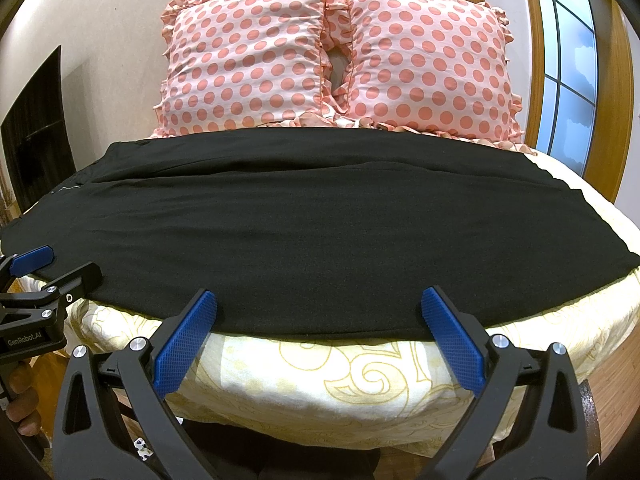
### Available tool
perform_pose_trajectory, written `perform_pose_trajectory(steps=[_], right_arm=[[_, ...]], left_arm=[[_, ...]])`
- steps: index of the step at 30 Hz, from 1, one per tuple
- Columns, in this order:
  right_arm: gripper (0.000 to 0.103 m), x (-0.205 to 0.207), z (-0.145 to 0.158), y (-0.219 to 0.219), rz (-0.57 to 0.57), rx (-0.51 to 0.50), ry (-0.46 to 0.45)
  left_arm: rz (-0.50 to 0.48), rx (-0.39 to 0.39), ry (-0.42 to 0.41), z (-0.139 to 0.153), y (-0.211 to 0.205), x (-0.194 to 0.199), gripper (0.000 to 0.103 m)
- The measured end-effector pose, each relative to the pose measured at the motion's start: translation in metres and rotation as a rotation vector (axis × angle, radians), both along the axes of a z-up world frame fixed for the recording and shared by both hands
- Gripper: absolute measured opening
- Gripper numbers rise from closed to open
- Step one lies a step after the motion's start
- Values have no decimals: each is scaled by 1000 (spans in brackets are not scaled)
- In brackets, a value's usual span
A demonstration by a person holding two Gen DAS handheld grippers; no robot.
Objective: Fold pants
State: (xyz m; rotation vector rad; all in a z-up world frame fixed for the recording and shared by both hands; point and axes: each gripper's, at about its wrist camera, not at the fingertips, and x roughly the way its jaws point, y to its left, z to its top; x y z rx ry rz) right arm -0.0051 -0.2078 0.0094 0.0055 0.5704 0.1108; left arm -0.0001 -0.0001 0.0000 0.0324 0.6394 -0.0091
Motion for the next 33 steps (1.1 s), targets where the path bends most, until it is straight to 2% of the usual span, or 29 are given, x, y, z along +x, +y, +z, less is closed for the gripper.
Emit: perform_pose_trajectory(steps=[20, 27, 30, 33], right_arm=[[102, 0, 0, 5, -1, 0, -2], [102, 8, 5, -5, 69, 6, 28], [102, 17, 9, -14, 103, 47, 57], [102, 34, 28, -39, 69, 150, 65]], left_arm=[[3, 2, 9, 1, 0, 1, 101], [-3, 11, 1, 3, -2, 4, 101], [-11, 45, 11, 11, -1, 7, 101], [5, 66, -30, 32, 3, 17, 101]])
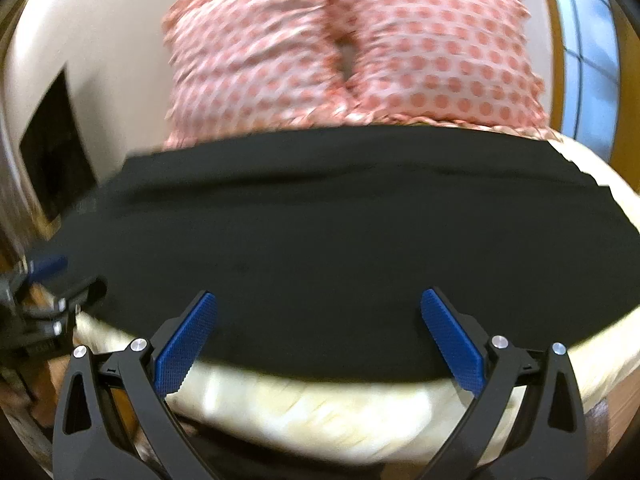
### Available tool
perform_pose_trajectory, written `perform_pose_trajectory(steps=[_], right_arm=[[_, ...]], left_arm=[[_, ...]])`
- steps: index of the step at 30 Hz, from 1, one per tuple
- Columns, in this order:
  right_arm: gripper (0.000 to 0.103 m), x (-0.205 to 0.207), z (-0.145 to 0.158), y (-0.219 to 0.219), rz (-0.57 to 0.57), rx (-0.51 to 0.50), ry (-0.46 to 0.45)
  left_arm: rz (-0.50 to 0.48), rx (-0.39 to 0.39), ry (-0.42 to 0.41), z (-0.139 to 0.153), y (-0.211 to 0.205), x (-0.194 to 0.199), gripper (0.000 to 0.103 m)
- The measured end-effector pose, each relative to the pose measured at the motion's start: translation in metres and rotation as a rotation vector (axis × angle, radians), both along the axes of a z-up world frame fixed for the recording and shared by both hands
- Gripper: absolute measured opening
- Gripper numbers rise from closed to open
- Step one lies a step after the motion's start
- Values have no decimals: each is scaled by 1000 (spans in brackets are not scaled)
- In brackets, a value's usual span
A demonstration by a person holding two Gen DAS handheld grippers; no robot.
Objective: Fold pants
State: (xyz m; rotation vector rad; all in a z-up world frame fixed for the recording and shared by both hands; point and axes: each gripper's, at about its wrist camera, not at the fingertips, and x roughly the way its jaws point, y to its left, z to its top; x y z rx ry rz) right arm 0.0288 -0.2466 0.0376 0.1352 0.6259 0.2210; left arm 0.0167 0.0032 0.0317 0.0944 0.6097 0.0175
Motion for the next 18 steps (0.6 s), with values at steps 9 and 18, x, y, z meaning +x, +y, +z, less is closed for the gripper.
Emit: perform_pose_trajectory(steps=[9, 18], right_arm=[[102, 145, 63, -152, -422, 128, 133], [75, 301, 13, -257, -797, 228, 444]], left_arm=[[83, -43, -44, 39, 20, 61, 101], [137, 24, 5, 31, 23, 104, 101]])
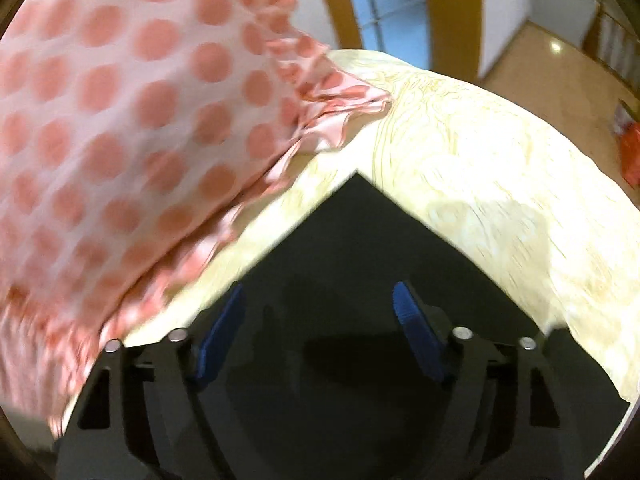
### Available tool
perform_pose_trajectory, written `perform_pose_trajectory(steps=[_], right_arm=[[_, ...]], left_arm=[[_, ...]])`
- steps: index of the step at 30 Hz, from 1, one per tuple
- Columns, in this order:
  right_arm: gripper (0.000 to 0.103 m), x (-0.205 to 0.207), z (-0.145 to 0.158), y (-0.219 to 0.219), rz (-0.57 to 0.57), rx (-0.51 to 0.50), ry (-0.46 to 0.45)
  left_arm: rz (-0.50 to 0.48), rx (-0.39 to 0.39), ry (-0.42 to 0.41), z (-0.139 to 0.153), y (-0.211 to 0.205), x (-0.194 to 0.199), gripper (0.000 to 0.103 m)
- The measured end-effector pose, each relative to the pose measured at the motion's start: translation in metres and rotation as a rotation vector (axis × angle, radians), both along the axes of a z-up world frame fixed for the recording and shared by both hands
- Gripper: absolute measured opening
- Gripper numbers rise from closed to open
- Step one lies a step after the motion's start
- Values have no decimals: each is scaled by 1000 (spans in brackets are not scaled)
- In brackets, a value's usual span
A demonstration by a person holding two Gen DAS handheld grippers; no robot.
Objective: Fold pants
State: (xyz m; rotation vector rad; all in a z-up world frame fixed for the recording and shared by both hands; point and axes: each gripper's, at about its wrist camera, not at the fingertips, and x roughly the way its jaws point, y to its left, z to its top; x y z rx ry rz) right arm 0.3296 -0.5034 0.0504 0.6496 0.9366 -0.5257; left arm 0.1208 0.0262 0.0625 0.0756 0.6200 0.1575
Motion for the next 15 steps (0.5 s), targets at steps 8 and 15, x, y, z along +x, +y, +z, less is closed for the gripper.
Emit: perform_pose_trajectory(steps=[8, 15], right_arm=[[69, 53, -21, -4, -81, -124, 115], [27, 14, -29, 6, -20, -206, 47]], left_arm=[[-22, -31, 72, -22, 6, 14, 101], [-31, -93, 70, -22, 14, 14, 101]])
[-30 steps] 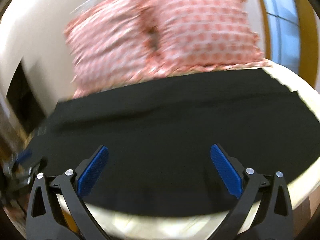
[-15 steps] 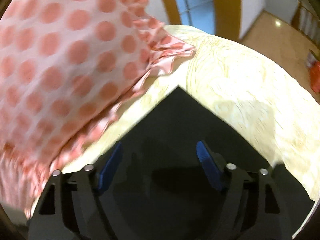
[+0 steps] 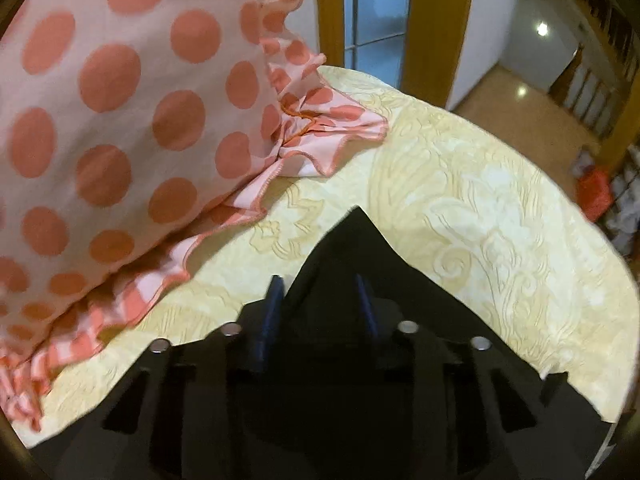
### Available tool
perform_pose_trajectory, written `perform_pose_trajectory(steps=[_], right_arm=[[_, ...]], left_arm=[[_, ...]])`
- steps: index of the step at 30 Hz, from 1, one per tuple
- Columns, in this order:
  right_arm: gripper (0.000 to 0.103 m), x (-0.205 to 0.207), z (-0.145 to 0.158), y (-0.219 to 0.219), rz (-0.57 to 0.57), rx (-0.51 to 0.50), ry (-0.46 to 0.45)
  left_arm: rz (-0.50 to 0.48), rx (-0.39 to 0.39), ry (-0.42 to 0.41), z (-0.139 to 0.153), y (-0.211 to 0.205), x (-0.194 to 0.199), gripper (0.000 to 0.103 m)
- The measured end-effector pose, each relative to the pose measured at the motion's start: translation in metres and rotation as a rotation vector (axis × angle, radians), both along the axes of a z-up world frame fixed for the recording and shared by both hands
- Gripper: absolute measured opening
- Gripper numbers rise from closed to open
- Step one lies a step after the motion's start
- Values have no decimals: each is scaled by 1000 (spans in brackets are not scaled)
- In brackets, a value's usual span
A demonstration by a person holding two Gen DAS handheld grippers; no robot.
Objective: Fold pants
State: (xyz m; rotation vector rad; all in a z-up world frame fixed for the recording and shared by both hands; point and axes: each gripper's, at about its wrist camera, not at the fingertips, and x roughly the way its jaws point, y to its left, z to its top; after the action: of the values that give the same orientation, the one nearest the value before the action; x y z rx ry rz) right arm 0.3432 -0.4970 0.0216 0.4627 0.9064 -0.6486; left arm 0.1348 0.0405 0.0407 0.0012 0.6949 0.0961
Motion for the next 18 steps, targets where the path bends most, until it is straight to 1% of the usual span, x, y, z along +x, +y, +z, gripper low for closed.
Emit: perform_pose_trajectory(steps=[1, 2, 3, 4, 5, 6, 7, 8, 10, 11, 12, 14, 16, 17, 18], right_arm=[[19, -12, -1, -6, -2, 42, -39], [8, -19, -2, -13, -5, 88, -78], [6, -30, -5, -22, -7, 175, -141], [4, -40, -6, -30, -13, 237, -189], [2, -45, -2, -33, -11, 267, -233], [2, -54, 5, -34, 7, 288, -301], [2, -60, 15, -25, 27, 290, -342], [2, -75, 27, -23, 69, 288, -418], [2, -93, 39, -24, 115, 295, -505], [2, -111, 48, -22, 145, 312, -568], [2, -128, 56, -21, 165, 327, -612], [2, -178, 62, -10, 211, 357, -709], [2, -211, 61, -10, 231, 367, -743], [2, -243, 51, -3, 224, 372, -740], [2, -264, 44, 0, 217, 385, -733]], left_arm=[[2, -15, 7, -1, 3, 1, 101], [5, -30, 18, -2, 5, 3, 101], [7, -38, 26, -3, 6, 4, 101], [14, -52, 39, -4, 9, 6, 101], [17, -64, 47, -5, 11, 7, 101], [18, -76, 53, -6, 13, 7, 101], [23, -91, 57, -7, 15, 7, 101], [25, -102, 58, -8, 17, 7, 101], [30, -124, 61, -9, 20, 6, 101], [33, -130, 60, -9, 21, 6, 101], [34, -134, 59, -10, 22, 5, 101], [40, -138, 56, -9, 23, 4, 101], [43, -138, 52, -9, 23, 3, 101], [44, -136, 50, -9, 22, 2, 101], [45, -134, 49, -8, 22, 2, 101]])
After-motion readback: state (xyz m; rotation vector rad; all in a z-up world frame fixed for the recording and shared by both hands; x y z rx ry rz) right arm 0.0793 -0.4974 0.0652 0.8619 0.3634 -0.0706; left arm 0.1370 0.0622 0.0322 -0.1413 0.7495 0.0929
